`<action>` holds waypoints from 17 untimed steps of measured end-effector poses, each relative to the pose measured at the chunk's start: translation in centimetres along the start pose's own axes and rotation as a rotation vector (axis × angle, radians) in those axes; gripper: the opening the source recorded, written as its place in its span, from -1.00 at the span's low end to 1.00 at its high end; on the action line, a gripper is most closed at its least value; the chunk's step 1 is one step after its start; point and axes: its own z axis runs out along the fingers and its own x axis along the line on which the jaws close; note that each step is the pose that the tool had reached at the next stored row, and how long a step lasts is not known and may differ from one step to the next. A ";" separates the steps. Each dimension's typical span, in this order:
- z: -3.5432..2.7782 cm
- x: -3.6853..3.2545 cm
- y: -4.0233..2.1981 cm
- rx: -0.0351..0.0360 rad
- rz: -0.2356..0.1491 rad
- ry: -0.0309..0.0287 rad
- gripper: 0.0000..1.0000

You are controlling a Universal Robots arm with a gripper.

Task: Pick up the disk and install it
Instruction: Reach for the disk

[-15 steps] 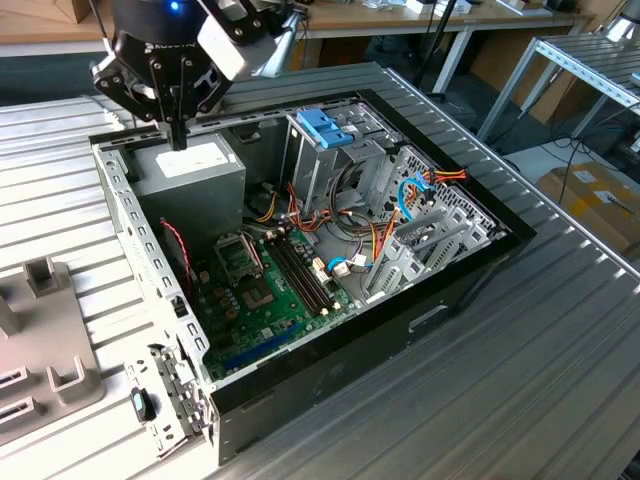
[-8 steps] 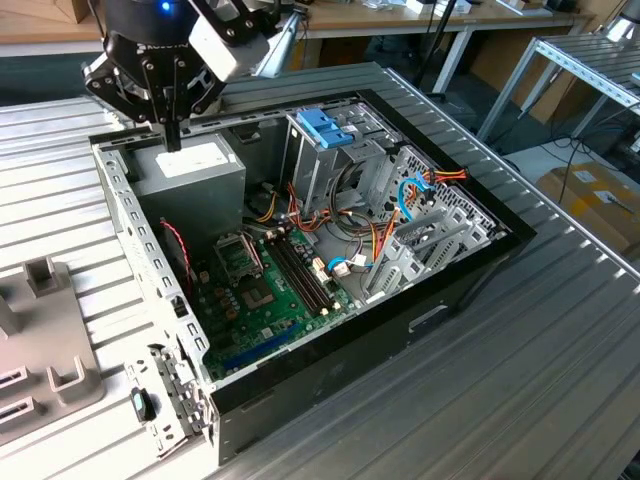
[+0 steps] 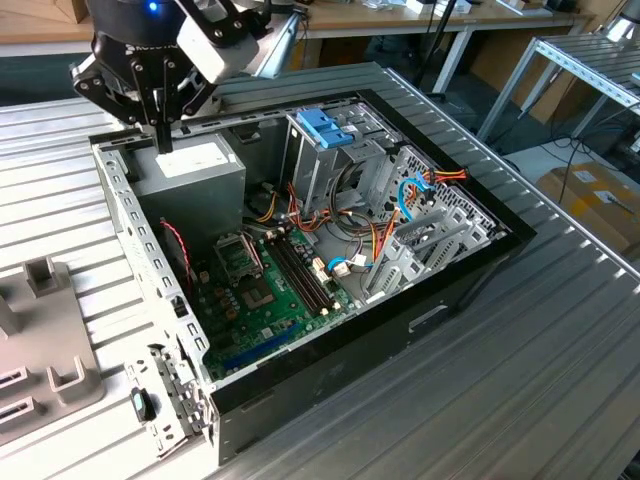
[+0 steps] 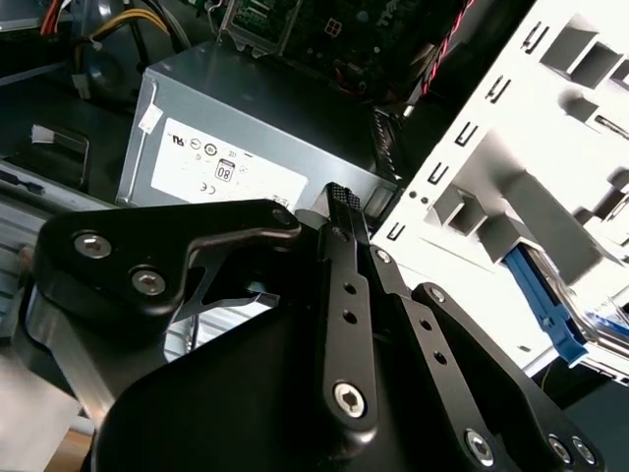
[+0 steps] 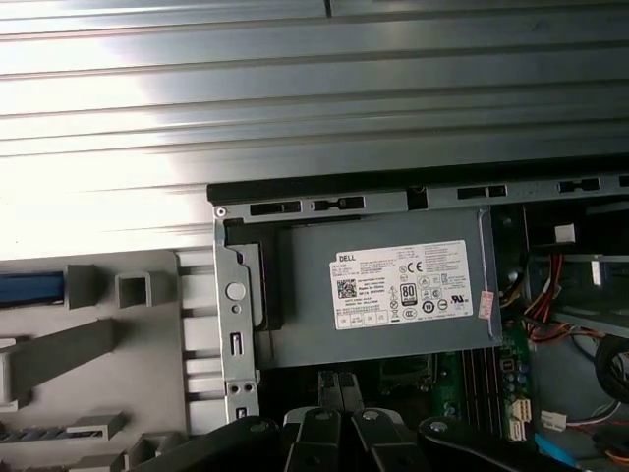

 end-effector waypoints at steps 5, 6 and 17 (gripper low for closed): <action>0.01 0.76 -0.06 0.0000 0.000 0.0000 -0.79; 0.01 0.83 -0.06 -0.0001 0.000 0.0000 -0.79; 0.01 0.99 -0.08 0.0001 0.000 0.0000 -0.79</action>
